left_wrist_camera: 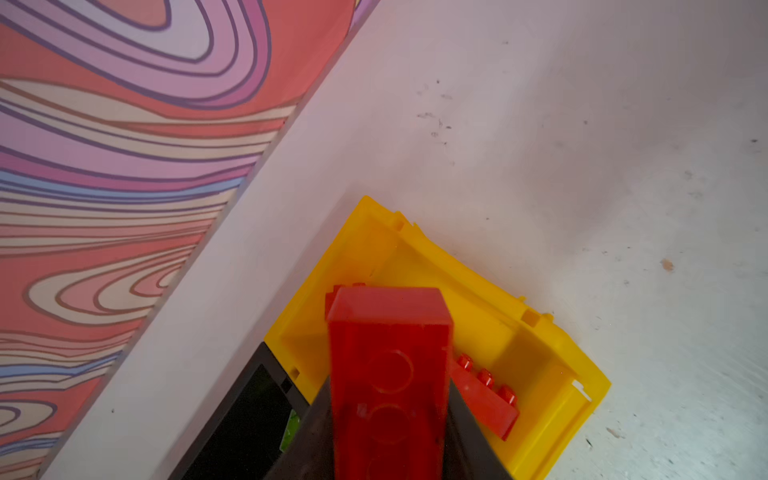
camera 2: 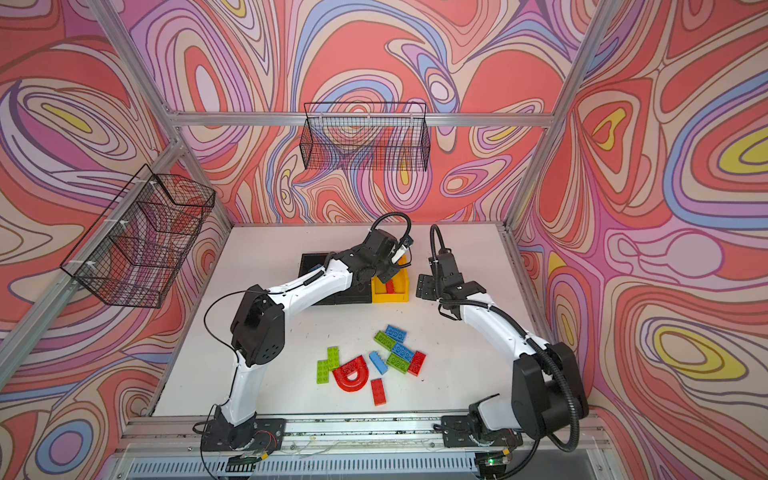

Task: Sort the legos into containers by color
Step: 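Carry the red brick over the yellow bin and open the left gripper, then lower the right gripper onto a lime-green brick while the left gripper withdraws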

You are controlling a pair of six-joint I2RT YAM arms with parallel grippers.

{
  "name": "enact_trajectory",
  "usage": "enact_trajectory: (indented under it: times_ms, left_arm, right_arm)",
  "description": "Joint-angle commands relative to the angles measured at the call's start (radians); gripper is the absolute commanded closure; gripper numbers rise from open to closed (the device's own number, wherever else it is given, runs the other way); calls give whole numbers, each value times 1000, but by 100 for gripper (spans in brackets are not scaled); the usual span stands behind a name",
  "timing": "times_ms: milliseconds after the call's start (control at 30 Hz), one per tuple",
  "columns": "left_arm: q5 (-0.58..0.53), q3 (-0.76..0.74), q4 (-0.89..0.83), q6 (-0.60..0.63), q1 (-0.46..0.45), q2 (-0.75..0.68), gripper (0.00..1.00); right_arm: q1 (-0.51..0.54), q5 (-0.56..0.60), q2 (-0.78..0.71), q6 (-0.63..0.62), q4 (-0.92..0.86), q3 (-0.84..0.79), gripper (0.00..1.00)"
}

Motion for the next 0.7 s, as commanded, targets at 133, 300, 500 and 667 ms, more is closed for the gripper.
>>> enact_trajectory:
  times_ms: [133,300,500,667]
  left_arm:
    - [-17,61,-66,-109,24,58,48]
    - [-5,20,-20,-152,39,10,36]
    - [19,-142,66,-200,86,-178,34]
    - [31,-374,118,-196,143,-387,34]
  right_arm:
    - [-3,-33,-27,-59,-66,-19,15]
    - [-2,-69,-24,-77,-92,-17,15]
    - [56,-128,-9,-135,-132,-16,16]
    - [212,-144,12,-204,-169,-3,16]
